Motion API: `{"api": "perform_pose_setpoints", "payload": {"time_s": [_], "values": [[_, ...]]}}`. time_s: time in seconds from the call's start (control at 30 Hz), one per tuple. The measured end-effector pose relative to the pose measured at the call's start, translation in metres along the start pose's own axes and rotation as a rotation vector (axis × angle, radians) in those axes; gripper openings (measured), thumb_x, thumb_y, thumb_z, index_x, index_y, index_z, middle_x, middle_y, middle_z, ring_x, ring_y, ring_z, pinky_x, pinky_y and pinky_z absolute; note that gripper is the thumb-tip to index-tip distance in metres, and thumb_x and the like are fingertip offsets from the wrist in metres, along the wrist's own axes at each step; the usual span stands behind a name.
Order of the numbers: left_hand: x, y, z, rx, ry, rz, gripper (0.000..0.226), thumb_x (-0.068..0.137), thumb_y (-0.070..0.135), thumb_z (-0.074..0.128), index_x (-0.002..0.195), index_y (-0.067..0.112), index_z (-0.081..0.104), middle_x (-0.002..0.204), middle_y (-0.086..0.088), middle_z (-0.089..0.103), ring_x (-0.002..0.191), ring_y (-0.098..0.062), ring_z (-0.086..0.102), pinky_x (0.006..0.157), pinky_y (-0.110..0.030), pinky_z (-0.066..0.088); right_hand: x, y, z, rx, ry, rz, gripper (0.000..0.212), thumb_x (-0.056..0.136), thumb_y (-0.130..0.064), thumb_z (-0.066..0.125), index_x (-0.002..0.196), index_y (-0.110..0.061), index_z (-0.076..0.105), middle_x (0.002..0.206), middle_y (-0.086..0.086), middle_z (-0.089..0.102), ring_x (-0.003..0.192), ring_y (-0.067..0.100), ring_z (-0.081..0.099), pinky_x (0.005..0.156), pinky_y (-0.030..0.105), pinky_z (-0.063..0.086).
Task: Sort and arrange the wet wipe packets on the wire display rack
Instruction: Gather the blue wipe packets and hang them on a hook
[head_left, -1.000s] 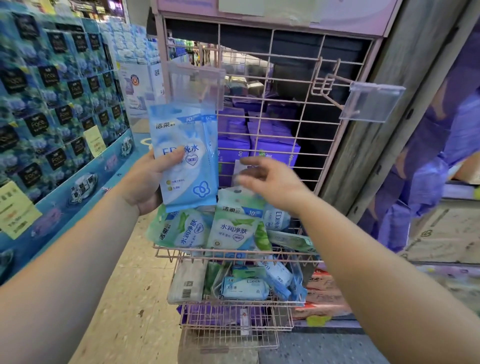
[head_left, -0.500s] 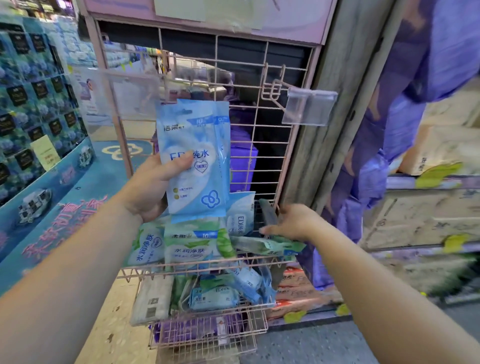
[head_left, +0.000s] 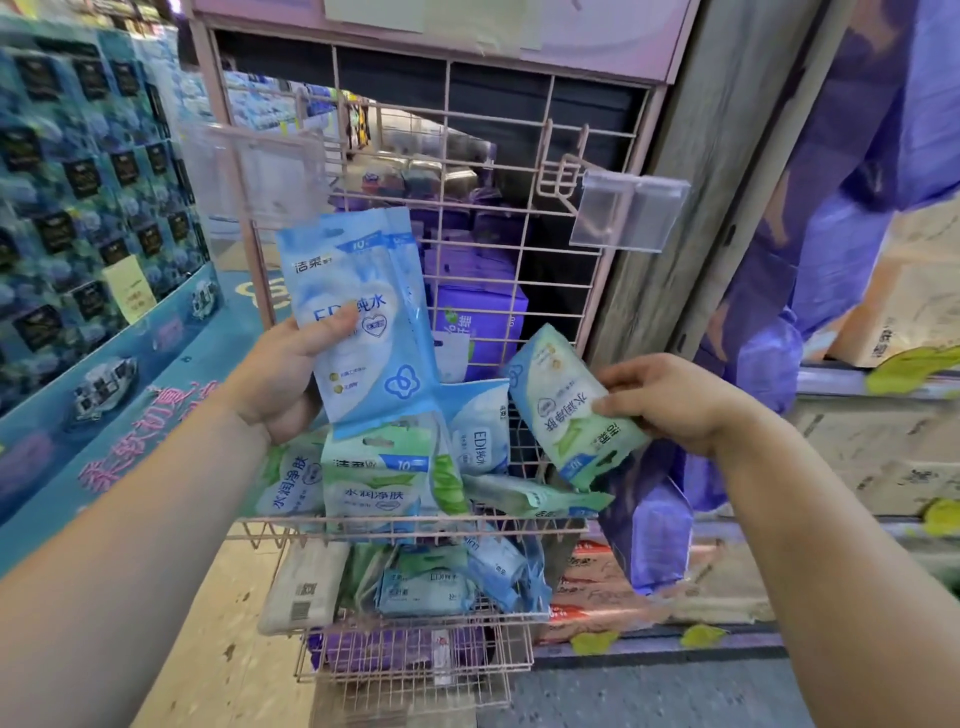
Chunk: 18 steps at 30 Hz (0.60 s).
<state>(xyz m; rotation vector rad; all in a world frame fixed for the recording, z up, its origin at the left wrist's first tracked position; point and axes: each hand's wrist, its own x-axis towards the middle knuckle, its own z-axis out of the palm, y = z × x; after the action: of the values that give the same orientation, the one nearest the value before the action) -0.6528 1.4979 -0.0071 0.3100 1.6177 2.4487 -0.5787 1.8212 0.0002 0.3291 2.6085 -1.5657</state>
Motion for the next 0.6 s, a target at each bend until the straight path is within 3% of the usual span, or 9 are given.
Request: {"api": "perform_pose_setpoints", "payload": {"time_s": [0.07,0.13,0.27,0.4,0.53,0.6], "values": [[0.001,0.0,-0.002,-0.015,0.013,0.009,0.024,0.087,0.022,0.055,0.107,0.015,0.066,0.096,0.001,0.076,0.086,-0.015,0.072,0.07,-0.03,0.059,0.001,0.004,-0.002,0.103,-0.073,-0.016,0.026,0.084,0.0,0.065,0.108,-0.009,0.067,0.093,0.009,0.073,0.076,0.02,0.069,0.063,0.03,0.054],[0.002,0.001,-0.003,-0.025,0.026,0.019,0.026,0.089,0.022,0.055,0.111,0.014,0.065,0.097,0.001,0.076,0.087,-0.015,0.072,0.074,-0.031,0.059,-0.001,0.003,-0.001,0.18,-0.137,-0.065,0.027,0.085,0.003,0.062,0.105,-0.015,0.067,0.098,0.009,0.073,0.083,0.02,0.069,0.073,0.032,0.055],[0.002,0.007,-0.007,-0.012,0.037,0.056,0.025,0.093,0.023,0.05,0.112,0.016,0.064,0.093,0.005,0.076,0.083,-0.011,0.072,0.067,-0.025,0.058,-0.001,-0.01,0.011,0.175,-0.172,-0.233,0.032,0.086,0.007,0.059,0.11,-0.012,0.064,0.095,0.007,0.072,0.081,0.014,0.07,0.07,0.024,0.058],[-0.001,0.018,-0.023,0.004,0.07,0.086,0.026,0.095,0.023,0.047,0.113,0.015,0.063,0.092,0.005,0.076,0.083,-0.01,0.072,0.068,-0.024,0.058,0.009,-0.033,0.042,-0.147,-0.083,-0.41,0.031,0.085,-0.003,0.065,0.106,-0.026,0.065,0.098,-0.002,0.073,0.088,0.009,0.069,0.082,0.027,0.056],[-0.007,0.03,-0.046,0.033,0.137,0.106,0.029,0.093,0.025,0.049,0.117,0.013,0.061,0.095,0.004,0.076,0.086,-0.012,0.072,0.074,-0.027,0.059,0.023,-0.059,0.08,-0.198,0.078,-0.485,0.033,0.086,-0.007,0.063,0.116,-0.022,0.066,0.104,-0.003,0.072,0.093,0.012,0.068,0.088,0.034,0.055],[-0.011,0.036,-0.055,0.018,0.153,0.123,0.031,0.086,0.026,0.056,0.113,0.011,0.062,0.088,0.005,0.076,0.08,-0.009,0.072,0.069,-0.023,0.058,0.031,-0.072,0.095,-0.269,0.19,-0.528,0.035,0.088,-0.008,0.059,0.12,-0.021,0.064,0.109,-0.004,0.071,0.096,0.011,0.065,0.091,0.026,0.049]]}}
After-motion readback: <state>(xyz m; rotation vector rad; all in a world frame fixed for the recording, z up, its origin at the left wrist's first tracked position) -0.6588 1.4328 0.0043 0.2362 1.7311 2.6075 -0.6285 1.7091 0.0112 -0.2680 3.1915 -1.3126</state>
